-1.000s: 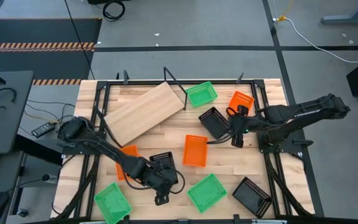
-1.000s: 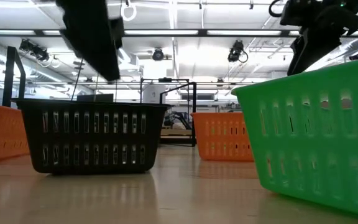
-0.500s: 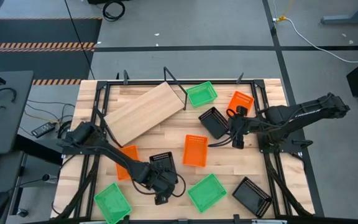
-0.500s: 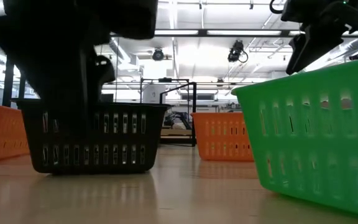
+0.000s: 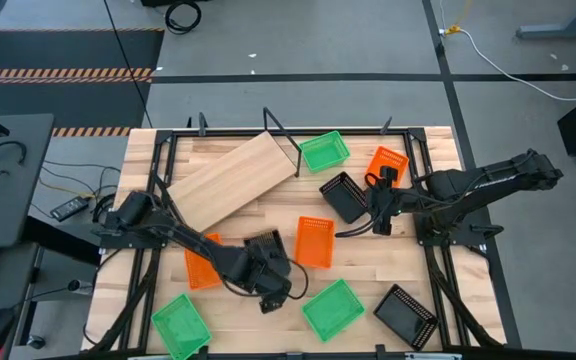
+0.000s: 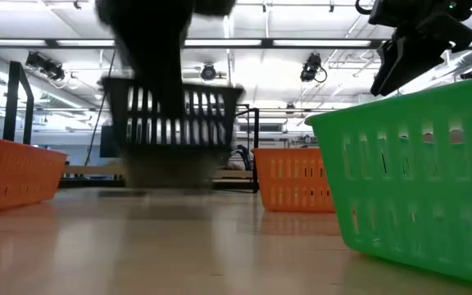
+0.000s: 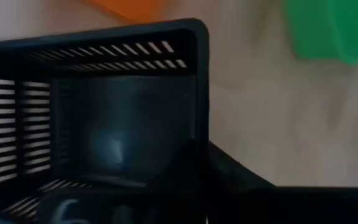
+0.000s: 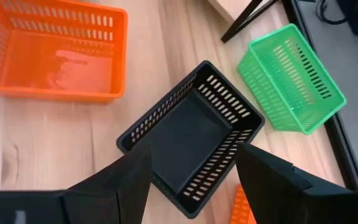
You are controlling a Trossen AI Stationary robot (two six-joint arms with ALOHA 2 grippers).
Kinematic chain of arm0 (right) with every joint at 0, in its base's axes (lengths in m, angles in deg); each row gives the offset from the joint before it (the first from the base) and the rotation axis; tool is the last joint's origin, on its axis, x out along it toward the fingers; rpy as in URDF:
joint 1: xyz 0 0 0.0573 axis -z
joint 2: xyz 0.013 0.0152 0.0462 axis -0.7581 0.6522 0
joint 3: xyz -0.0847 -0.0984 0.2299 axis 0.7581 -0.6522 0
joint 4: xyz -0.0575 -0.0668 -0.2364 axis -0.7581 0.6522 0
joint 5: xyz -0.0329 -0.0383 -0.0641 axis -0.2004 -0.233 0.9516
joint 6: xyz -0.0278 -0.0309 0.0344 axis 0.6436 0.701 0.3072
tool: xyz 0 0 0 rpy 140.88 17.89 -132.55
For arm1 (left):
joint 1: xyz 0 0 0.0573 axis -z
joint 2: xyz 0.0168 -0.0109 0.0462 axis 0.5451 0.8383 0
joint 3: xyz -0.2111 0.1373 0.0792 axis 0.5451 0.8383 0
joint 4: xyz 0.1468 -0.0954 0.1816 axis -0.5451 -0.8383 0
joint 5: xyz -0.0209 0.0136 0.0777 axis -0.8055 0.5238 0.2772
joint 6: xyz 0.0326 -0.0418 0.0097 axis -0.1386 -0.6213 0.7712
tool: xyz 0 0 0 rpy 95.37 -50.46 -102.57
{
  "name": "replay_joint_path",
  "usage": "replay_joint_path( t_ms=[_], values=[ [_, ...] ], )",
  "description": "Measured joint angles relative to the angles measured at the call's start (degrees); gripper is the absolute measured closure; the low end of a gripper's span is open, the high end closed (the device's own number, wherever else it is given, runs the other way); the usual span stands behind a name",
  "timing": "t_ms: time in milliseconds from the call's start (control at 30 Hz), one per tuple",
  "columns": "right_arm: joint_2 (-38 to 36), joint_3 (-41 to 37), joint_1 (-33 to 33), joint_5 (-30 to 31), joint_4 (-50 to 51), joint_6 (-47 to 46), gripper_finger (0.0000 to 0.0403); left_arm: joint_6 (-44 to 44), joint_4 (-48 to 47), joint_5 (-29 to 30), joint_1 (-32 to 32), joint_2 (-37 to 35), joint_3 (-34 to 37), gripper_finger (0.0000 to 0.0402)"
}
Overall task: Stack baskets on shelf by color
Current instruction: Put the left black bin on the shelf
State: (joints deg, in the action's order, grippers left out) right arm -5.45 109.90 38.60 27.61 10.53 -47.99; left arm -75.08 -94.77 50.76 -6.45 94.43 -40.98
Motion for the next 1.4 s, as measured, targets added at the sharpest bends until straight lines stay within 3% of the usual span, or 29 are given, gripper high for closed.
replay_joint_path(
  t_ms=[200, 367, 600, 900, 1167, 1400],
  values=[
    [0.02, 0.0, 0.0, 0.92, -1.91, 0.61, 0.0169, -2.91, -24.43, 7.87, -3.62, -0.36, -12.05, 0.0394],
    [0.0, 0.0, -0.06, 1.15, -4.8, 1.8, 0.0169, -5.92, -33.0, 10.04, -8.05, -2.1, -11.95, 0.0394],
    [0.02, 0.0, -0.06, 0.8, -4.59, 3.12, 0.0169, -6.38, -29.26, 9.69, -11.25, -10.89, -2.35, 0.0394],
    [0.02, 0.0, -0.07, -0.42, -4.46, 5.14, 0.0169, -9.82, -8.56, 10.48, -10.16, -30.72, 22.97, 0.0394],
    [0.02, 0.02, -0.07, -2.16, -2.48, 6.18, 0.0169, -12.56, -5.67, 6.14, -10.34, -33.28, 37.87, 0.0394],
    [0.02, 0.02, -0.07, -2.26, -1.64, 7.7, 0.0169, -7.83, -2.32, 6.39, -11.35, -33.19, 39.83, 0.0394]
  ],
)
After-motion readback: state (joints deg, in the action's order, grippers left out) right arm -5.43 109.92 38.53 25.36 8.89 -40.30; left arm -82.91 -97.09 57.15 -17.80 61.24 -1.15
